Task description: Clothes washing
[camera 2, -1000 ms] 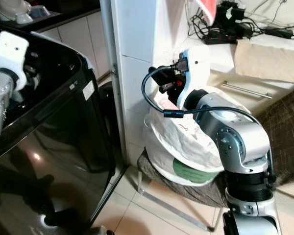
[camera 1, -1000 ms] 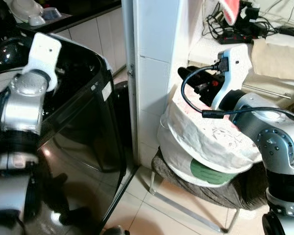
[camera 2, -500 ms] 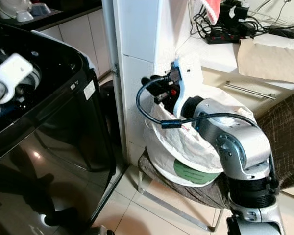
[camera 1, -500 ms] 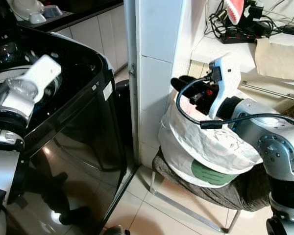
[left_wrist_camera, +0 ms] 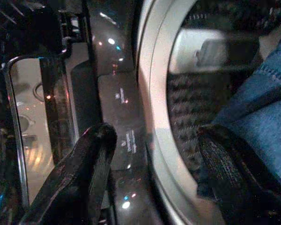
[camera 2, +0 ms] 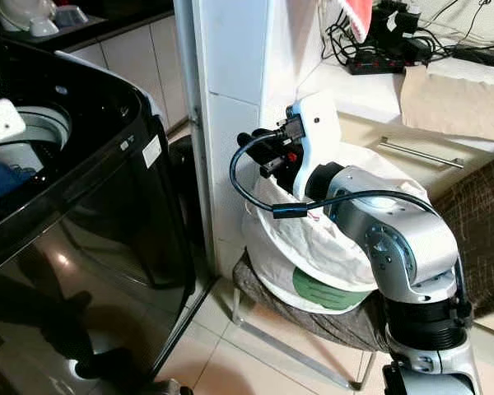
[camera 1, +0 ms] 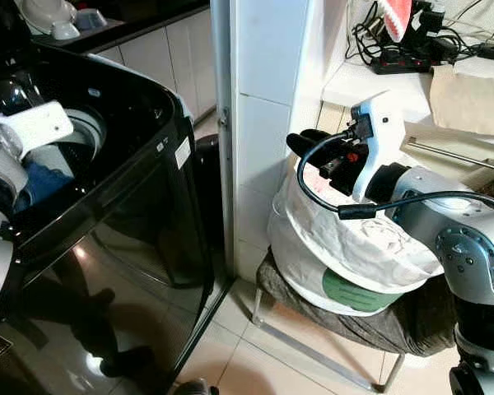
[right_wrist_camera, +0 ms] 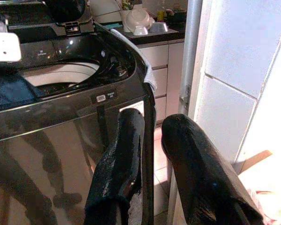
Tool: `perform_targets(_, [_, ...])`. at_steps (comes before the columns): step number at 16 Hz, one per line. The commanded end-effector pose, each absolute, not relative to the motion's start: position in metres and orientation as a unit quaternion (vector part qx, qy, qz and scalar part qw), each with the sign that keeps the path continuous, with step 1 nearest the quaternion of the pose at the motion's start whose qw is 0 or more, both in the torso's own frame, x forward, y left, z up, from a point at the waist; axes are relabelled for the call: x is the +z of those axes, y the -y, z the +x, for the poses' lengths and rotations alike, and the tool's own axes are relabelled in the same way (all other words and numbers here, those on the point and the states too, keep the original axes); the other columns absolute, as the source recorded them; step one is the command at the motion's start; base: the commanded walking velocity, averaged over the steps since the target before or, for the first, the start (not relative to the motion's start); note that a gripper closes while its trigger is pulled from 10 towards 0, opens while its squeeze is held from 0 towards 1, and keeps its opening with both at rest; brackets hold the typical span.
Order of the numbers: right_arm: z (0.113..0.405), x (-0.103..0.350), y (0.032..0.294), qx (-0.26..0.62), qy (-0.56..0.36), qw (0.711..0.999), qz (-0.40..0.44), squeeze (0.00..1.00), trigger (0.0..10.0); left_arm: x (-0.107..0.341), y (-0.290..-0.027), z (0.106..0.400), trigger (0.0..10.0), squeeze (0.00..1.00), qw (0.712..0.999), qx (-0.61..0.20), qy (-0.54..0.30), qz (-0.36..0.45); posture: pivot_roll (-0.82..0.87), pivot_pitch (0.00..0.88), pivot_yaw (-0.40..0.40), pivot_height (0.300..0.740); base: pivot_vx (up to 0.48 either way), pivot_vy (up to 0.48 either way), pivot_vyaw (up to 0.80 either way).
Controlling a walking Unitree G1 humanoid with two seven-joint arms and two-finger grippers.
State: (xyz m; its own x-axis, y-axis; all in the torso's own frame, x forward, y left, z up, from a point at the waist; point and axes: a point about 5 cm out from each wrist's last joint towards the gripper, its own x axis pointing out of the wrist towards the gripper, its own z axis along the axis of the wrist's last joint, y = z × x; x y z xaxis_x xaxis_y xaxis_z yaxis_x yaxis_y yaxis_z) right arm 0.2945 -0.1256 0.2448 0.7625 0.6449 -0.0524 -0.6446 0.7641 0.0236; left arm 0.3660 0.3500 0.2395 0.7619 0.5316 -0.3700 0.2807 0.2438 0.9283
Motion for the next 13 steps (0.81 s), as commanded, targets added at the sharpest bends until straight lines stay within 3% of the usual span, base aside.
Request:
perform_targets(1, [0.296,0.248,0.126,0.342,-0.025,0.939,-0.010,0.00,10.0,0.252,-0.354,0.366,10.0,0.00,0.695,0.107,-0.323,0.634,-0.04,0.000,0.034,0.740,0.000,0.000,0.00])
perform_targets(2, [0.296,0.248,0.126,0.340,-0.024,0.940,-0.011,0.00,10.0,0.256,-0.352,0.368,10.0,0.00,0.712,0.117,-0.297,0.625,-0.04,0.000,0.041,0.740,0.000,0.000,0.00])
perform_targets(3, [0.296,0.249,0.127,0.336,-0.022,0.942,-0.011,0.00,10.0,0.264,-0.340,0.376,10.0,0.00,0.775,0.119,-0.246,0.570,-0.05,0.000,0.042,0.740,0.000,0.000,0.00])
perform_targets(5, [0.295,0.250,0.128,0.334,-0.021,0.942,-0.009,0.00,10.0,0.269,-0.323,0.385,10.0,0.00,0.831,0.083,-0.218,0.505,-0.04,0.000,0.041,0.740,0.000,0.000,0.00])
perform_targets(6, [0.296,0.250,0.129,0.333,-0.021,0.942,-0.008,0.00,10.0,0.268,-0.318,0.387,10.0,0.00,0.838,0.063,-0.219,0.495,-0.04,0.000,0.038,0.740,0.000,0.000,0.00])
perform_targets(8, [0.298,0.251,0.130,0.331,-0.020,0.943,-0.010,0.00,10.0,0.260,-0.328,0.381,10.0,0.00,0.785,0.068,-0.261,0.558,-0.04,0.000,0.038,0.740,0.000,0.000,0.00])
perform_targets(9, [0.299,0.251,0.130,0.329,-0.018,0.944,-0.011,0.00,10.0,0.261,-0.332,0.380,10.0,0.00,0.784,0.082,-0.256,0.560,-0.04,0.000,0.042,0.740,0.000,0.000,0.00])
perform_targets(10, [0.299,0.252,0.130,0.328,-0.016,0.945,-0.010,0.00,10.0,0.257,-0.331,0.379,10.0,0.00,0.815,0.068,-0.254,0.517,-0.04,0.000,0.040,0.740,0.000,0.000,0.00])
perform_targets(11, [0.300,0.252,0.131,0.328,-0.016,0.945,-0.005,0.00,10.0,0.248,-0.330,0.378,10.0,0.00,0.823,0.038,-0.273,0.497,-0.03,0.000,0.032,0.740,0.000,0.000,0.00])
perform_targets(12, [0.300,0.252,0.131,0.328,-0.017,0.944,-0.005,0.00,10.0,0.246,-0.332,0.376,10.0,0.00,0.817,0.037,-0.283,0.501,-0.03,0.000,0.029,0.740,0.000,0.000,0.00])
perform_targets(13, [0.301,0.252,0.131,0.331,-0.019,0.944,-0.005,0.00,10.0,0.244,-0.339,0.372,10.0,0.00,0.793,0.046,-0.304,0.525,-0.03,0.000,0.026,0.740,0.000,0.000,0.00])
